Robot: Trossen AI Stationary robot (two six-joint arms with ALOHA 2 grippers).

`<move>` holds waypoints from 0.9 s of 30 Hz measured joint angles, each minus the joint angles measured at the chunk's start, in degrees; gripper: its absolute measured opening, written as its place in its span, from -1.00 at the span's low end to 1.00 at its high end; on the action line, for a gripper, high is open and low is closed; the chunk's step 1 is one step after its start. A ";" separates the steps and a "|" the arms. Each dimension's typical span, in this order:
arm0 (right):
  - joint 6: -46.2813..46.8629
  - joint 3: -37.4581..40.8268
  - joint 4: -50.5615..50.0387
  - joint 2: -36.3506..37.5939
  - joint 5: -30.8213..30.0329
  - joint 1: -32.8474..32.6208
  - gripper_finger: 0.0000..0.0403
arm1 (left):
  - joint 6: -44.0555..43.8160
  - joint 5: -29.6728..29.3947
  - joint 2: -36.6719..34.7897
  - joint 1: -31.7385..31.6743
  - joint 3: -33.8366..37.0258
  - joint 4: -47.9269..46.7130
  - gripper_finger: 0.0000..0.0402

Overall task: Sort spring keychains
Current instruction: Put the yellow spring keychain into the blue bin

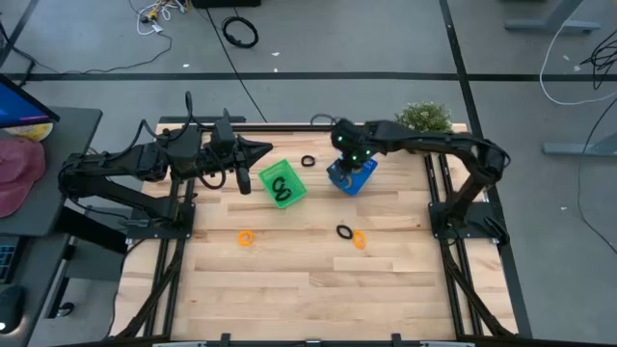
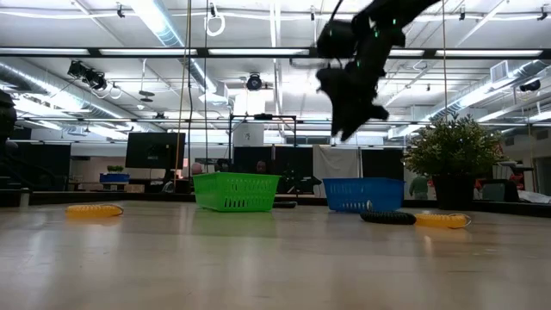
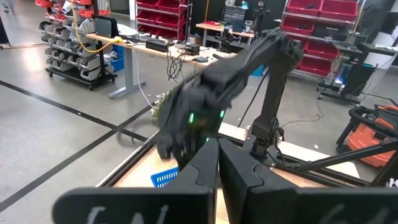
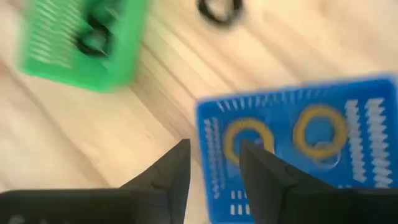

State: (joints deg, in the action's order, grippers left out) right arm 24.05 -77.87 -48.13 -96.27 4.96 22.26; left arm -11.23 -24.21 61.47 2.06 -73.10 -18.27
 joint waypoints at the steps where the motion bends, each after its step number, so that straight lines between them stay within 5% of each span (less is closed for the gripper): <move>1: -0.47 -1.62 -0.43 0.68 -0.01 -0.13 -0.35 | 0.04 0.00 0.00 0.00 -0.01 -0.01 -0.92; 8: -2.10 -16.64 -11.61 2.28 -4.22 -1.20 -0.50 | 0.07 0.00 0.00 -0.02 -0.02 -0.01 -0.92; 14: -7.71 -28.15 -19.94 2.32 -4.73 -3.68 -0.95 | 0.05 -0.02 0.00 -0.02 -0.01 -0.03 -0.92; 20: -14.95 -33.68 -21.04 2.32 -5.38 -7.85 -0.98 | 0.05 -0.17 0.00 -0.02 -0.02 -0.03 -0.92; 27: -27.79 -36.87 -21.28 3.31 1.45 -20.20 -0.99 | -0.12 -0.17 0.00 0.00 0.00 -0.03 -0.92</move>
State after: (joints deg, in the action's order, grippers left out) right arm -3.74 -114.74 -69.41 -92.96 6.41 2.07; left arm -11.35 -24.38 61.47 2.06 -73.10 -18.31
